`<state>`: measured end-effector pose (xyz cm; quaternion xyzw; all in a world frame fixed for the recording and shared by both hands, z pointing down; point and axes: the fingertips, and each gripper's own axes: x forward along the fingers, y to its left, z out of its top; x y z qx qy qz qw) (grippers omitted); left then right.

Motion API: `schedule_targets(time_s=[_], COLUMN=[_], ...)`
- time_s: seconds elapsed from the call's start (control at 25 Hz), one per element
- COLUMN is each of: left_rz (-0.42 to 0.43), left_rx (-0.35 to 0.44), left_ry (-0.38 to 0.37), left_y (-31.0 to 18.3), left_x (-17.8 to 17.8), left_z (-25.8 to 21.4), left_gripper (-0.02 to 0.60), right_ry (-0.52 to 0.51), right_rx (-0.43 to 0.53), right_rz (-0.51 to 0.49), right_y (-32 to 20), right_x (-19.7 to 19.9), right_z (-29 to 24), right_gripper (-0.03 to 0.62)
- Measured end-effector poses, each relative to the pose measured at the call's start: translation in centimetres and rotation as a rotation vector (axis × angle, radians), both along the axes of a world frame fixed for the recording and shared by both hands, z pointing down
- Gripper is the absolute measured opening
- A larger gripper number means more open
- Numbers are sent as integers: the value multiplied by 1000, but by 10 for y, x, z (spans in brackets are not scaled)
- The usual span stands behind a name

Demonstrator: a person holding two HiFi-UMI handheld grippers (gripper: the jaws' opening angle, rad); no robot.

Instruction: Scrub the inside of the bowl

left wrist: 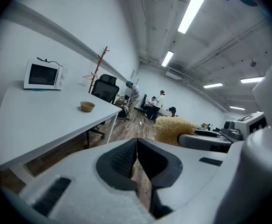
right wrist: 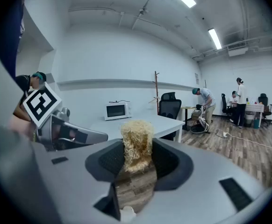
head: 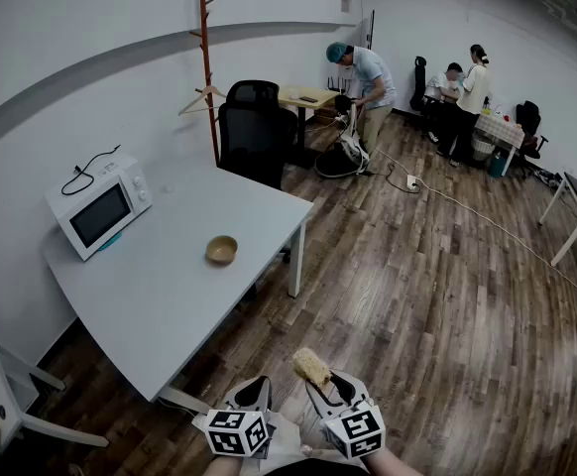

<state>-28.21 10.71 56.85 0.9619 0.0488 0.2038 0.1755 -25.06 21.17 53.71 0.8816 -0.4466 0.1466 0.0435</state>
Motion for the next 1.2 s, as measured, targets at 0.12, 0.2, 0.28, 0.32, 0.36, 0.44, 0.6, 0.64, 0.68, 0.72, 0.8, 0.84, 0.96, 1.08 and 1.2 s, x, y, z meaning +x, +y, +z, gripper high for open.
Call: schedule_targets(time_s=[0.12,0.2,0.28,0.32,0.36,0.44,0.6,0.64,0.68,0.72,0.8,0.84,0.96,1.08,1.2], left_rz=[4,6,7,8,10,13,20,22,23,24,24,24,24,24,25], left_rx=[5,8,11,13,14,16,20,20,19,20,22,23,23,25,20], left_ry=[3,3,1,0,-1,-4,-7,-7,-8,-8,-12,-14,-25,-27,-30], left_y=[2,3,5,6,8,11,14,15,15,16,16,15,13,14,13], left_x=[1,1,2,2,2,3,6,6,7,8,9,10,14,23,35], left_z=[-2,-3,-3,-2,-1,0,0,0,-1,-1,0,1,3,3,4], left_gripper=[20,20,20,20,20,20,20,20,20,20,20,20,20,20,20], right_ry=[1,1,3,4,5,5,-2,-5,-9,-15,-27,-30,-36,-46,-60], right_rx=[0,1,1,2,2,2,6,8,14,22,36,37,40,51,64], right_rz=[-2,-4,-9,-12,-14,-14,-6,-3,-1,1,1,1,2,-4,-7], right_y=[1,0,1,1,2,4,7,8,9,9,9,9,9,9,6], right_x=[0,0,1,1,2,3,4,5,5,6,8,10,15,23,33], right_z=[-1,-1,-1,-1,-1,1,2,2,2,3,4,4,5,5,7], right_gripper=[172,172,172,172,172,172,172,172,172,172,172,172,172,172,172])
